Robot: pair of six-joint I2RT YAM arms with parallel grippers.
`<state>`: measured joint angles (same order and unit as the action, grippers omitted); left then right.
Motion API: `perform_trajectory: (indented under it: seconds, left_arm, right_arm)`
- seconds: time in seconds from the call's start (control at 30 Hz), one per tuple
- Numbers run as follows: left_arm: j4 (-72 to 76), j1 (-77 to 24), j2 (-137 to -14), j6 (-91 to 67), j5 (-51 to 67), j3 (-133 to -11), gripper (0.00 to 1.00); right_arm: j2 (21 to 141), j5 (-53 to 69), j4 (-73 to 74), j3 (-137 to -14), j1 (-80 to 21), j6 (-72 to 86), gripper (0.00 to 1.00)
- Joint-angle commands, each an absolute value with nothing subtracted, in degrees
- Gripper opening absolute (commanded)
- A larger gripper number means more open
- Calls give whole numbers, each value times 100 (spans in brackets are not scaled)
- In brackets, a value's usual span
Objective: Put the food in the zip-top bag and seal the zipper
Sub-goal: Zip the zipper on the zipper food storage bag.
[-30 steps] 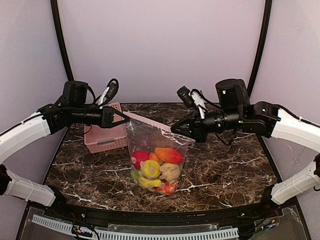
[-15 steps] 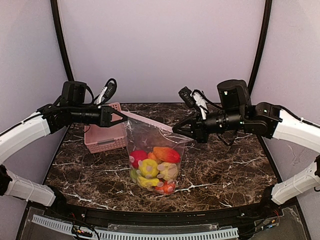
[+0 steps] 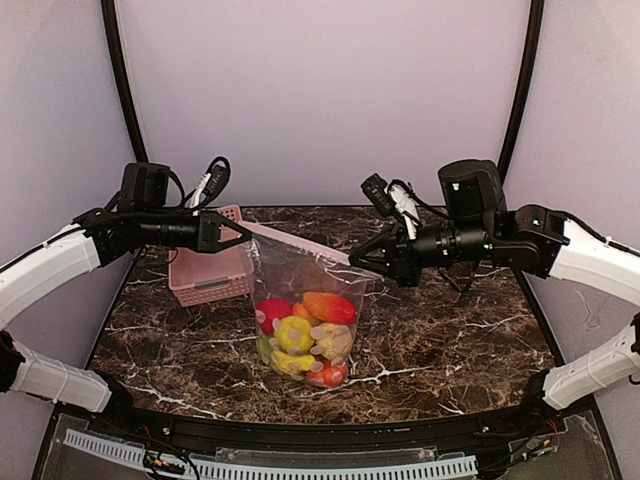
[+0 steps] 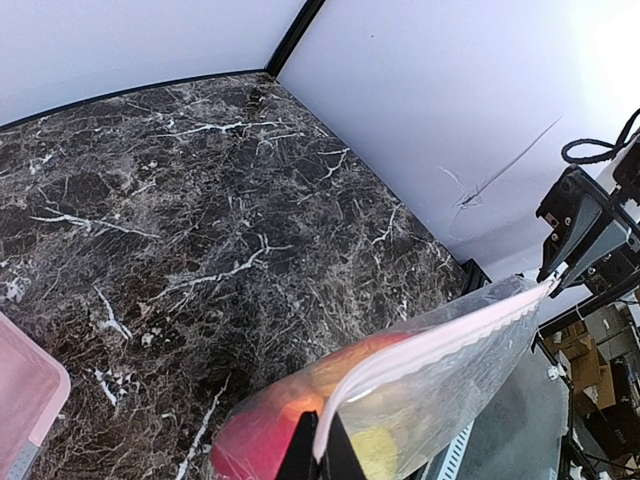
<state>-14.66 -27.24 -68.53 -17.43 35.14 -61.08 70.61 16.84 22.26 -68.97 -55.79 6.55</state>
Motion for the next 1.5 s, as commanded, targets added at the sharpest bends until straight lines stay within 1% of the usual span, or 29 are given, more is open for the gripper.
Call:
perform_trajectory:
  seconds: [0.0, 1.47]
  left_arm:
    - [-1516, -2450, -6779, -1808, 3060, -5973, 1]
    - [-1346, -2004, -6732, -1877, 3388, -5716, 1]
  right_arm:
    - [6794, 1734, 2502, -6822, -5596, 721, 0]
    - [6533, 1527, 2603, -6691, -5555, 774, 0]
